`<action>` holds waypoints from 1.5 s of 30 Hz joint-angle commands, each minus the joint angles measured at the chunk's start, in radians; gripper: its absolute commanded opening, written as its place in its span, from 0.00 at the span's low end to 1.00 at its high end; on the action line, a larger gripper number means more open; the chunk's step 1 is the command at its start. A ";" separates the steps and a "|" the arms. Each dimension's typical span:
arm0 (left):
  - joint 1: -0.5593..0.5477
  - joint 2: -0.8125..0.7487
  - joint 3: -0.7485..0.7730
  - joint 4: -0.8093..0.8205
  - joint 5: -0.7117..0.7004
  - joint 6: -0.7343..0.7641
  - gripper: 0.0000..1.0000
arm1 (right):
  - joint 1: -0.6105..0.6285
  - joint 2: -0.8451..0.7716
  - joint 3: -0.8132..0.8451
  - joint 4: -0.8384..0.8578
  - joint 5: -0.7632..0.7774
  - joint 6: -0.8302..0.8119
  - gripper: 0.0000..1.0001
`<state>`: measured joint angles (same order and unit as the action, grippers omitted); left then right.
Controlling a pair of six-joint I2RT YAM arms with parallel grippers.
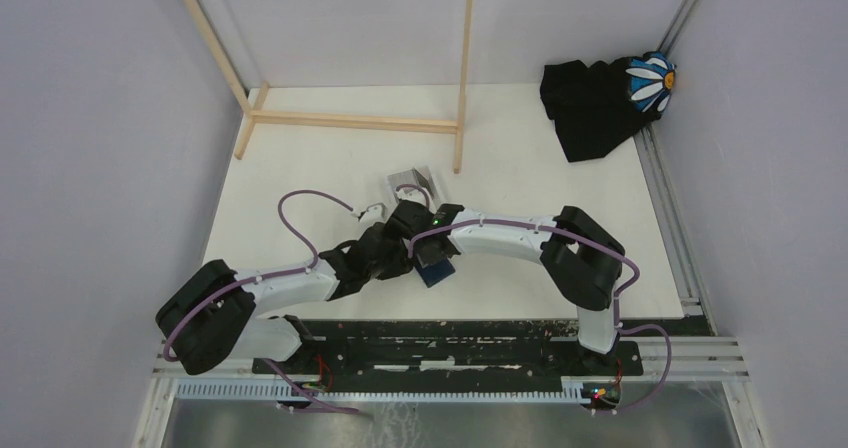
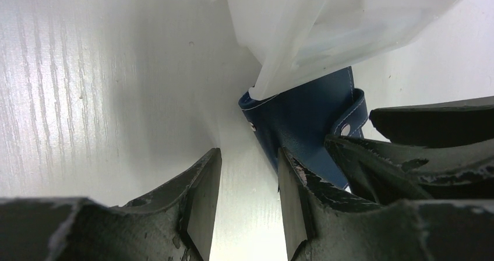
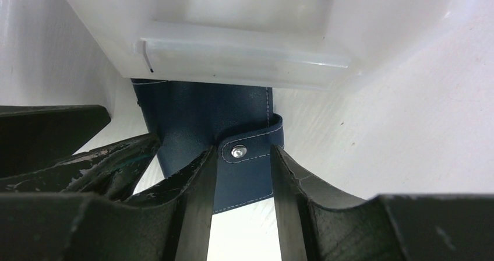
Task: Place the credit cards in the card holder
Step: Open the card holder at the center of the board.
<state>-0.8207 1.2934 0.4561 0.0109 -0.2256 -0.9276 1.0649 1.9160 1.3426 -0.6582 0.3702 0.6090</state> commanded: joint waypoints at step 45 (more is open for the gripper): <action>-0.029 0.319 0.171 0.188 -0.079 -0.086 0.53 | 0.086 0.124 -0.116 -0.060 -0.051 -0.031 0.44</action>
<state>-0.8215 1.5162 0.5468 0.2012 -0.3222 -0.9993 0.9920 1.9167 1.3083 -0.6220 0.3435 0.5545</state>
